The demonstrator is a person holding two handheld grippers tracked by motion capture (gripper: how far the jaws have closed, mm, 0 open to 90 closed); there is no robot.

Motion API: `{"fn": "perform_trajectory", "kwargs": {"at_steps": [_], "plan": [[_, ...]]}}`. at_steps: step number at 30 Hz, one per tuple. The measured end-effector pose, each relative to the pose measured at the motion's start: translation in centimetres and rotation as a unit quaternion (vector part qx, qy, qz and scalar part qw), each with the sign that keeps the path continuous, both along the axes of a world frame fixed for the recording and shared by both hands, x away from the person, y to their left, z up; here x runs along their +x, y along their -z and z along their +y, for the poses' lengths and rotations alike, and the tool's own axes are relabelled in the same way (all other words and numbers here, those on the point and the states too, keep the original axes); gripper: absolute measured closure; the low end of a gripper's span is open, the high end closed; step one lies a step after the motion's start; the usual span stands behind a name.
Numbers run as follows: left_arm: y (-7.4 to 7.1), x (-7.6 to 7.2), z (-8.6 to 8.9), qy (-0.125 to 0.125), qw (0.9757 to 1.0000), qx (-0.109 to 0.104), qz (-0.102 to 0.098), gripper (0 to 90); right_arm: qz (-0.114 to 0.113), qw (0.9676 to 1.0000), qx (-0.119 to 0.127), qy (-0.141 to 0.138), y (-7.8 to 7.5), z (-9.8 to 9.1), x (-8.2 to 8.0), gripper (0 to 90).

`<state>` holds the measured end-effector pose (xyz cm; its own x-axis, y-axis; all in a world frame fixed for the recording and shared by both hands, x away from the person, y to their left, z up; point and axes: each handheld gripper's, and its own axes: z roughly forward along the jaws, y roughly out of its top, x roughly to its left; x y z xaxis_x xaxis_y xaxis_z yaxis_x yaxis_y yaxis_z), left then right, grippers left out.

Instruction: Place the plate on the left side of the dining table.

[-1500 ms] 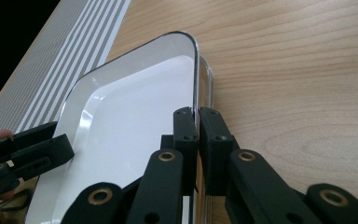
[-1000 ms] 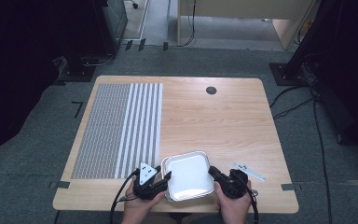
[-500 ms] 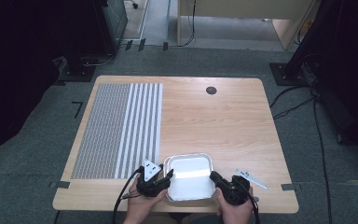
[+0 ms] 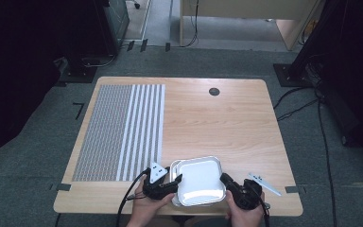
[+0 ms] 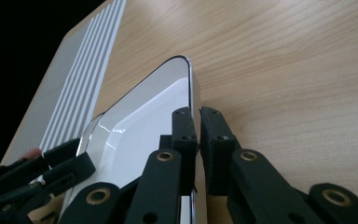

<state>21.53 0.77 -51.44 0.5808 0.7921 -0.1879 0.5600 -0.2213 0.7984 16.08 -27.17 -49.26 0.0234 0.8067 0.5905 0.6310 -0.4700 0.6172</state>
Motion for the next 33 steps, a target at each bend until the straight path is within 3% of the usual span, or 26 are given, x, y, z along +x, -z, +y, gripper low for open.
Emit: {"fn": "perform_trajectory", "kwargs": {"at_steps": [5,12,17,20,23,26,28,33], "plan": [[-0.2,0.1,0.4,-0.007,0.9999,-0.011,0.002,45.8,0.002,1.0000,-0.004,0.000,0.7,0.1,-0.3,83.0],[-0.1,-0.1,0.3,-0.001,1.0000,-0.007,-0.001,46.7,-0.002,0.9998,-0.019,-0.007,0.3,-0.5,0.4,82.0],[-0.1,-0.2,0.2,0.002,1.0000,-0.006,-0.001,47.1,-0.027,0.9993,-0.026,-0.002,-0.2,-0.8,0.4,76.1],[-0.1,-0.2,0.2,0.003,1.0000,-0.005,-0.001,47.0,-0.036,0.9984,-0.037,-0.024,-0.8,-1.0,0.9,71.9],[-0.1,-0.2,0.2,0.004,1.0000,-0.005,0.001,46.2,-0.025,0.9951,-0.066,-0.069,-1.8,-1.1,2.2,71.3],[0.0,-0.2,0.3,0.003,1.0000,-0.006,0.001,45.8,-0.029,0.9906,-0.109,-0.077,-2.8,-0.8,3.1,71.2],[-0.1,-0.3,0.2,0.002,1.0000,-0.006,-0.001,45.9,-0.026,0.9893,-0.119,-0.080,-3.2,-0.6,3.8,67.7],[-0.4,-0.6,0.6,0.001,1.0000,-0.007,-0.003,45.7,0.026,0.9841,-0.137,-0.111,-2.9,-0.2,6.0,70.0]]}}
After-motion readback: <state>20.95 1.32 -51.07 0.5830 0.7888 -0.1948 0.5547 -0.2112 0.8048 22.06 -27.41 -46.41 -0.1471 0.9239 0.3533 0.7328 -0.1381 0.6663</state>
